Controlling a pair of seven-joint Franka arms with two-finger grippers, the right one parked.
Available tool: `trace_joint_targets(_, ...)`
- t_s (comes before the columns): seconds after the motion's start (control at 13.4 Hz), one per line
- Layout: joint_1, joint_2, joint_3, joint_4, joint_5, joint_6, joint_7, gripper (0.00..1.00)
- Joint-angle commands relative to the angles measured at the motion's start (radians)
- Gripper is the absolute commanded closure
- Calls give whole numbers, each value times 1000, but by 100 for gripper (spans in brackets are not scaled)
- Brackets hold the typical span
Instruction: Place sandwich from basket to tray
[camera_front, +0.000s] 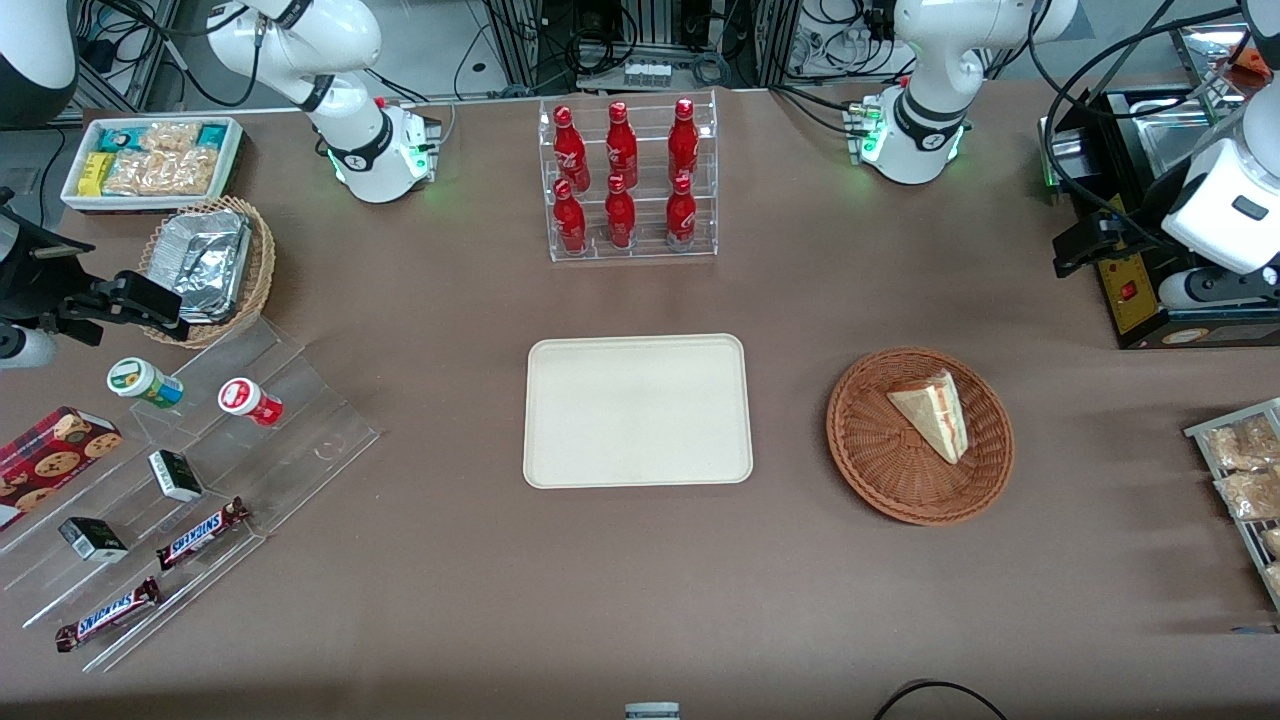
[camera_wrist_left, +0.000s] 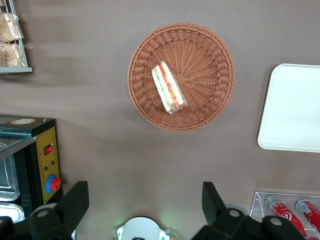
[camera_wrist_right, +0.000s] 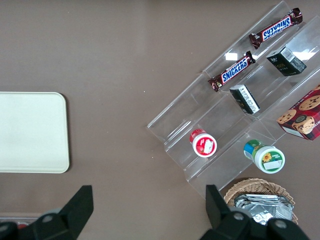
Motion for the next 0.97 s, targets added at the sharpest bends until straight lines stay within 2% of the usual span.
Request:
trace_joint_targets(0.0, -2, -7, 6, -7, -9, 24, 3, 0)
trace_joint_targets(0.22, -2, -6, 7, -51, -3, 71, 12, 0)
trace_joint_targets(0.9, -3, -18, 7, -393, 8, 380, -115, 0)
